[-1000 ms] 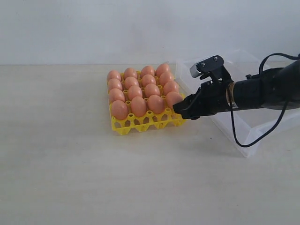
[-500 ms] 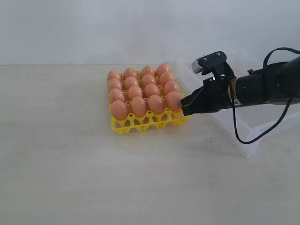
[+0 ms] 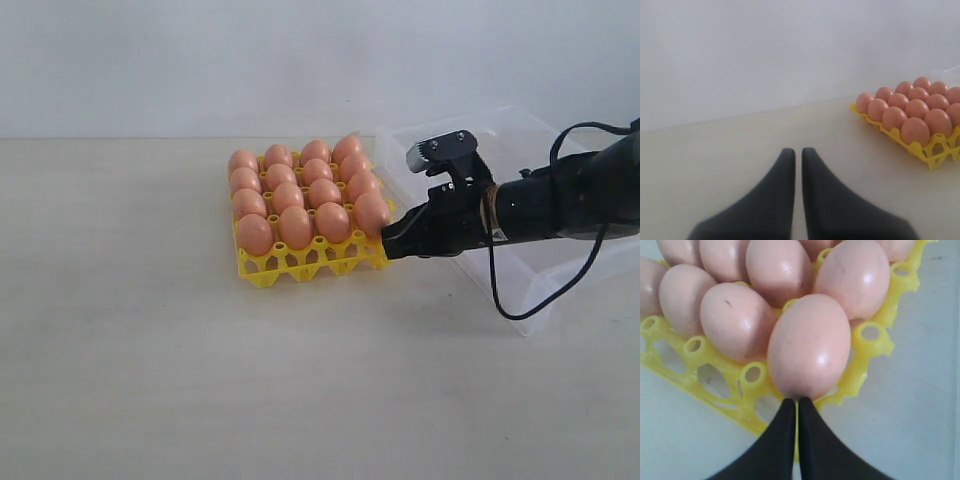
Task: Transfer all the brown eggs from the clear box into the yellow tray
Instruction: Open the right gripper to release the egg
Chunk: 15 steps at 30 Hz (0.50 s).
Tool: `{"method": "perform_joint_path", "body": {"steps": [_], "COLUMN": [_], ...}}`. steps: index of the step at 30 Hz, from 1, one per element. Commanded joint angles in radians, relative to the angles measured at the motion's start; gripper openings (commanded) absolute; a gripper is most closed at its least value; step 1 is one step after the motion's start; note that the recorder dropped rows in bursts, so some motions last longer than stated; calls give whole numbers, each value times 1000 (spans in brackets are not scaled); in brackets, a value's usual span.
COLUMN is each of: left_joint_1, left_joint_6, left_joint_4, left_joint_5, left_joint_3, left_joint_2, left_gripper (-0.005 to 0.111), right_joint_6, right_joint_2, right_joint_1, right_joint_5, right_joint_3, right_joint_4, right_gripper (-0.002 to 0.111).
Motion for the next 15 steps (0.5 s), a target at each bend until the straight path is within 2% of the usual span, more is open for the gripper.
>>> {"method": "perform_joint_path", "body": {"steps": [1,8,15], "left_joint_1": [-6,-6,-6], "left_joint_6": [-5,-5,-5], "left_joint_4": [-2,-2,-2], "left_joint_5": [-3,-3,-3], "left_joint_3": [4,4,4], "left_joint_2": [-1,-1,-1], "left_gripper": [4,4,4], "right_joint_6": [14,75,-18], "right_joint_2": [6,-46,-95], "right_joint_1": [2,2,2], "right_joint_5": [-13,-11,-16], "right_joint_3": [5,5,5], "right_joint_4": [-13,-108,45], "right_gripper": [0,0,0]}}
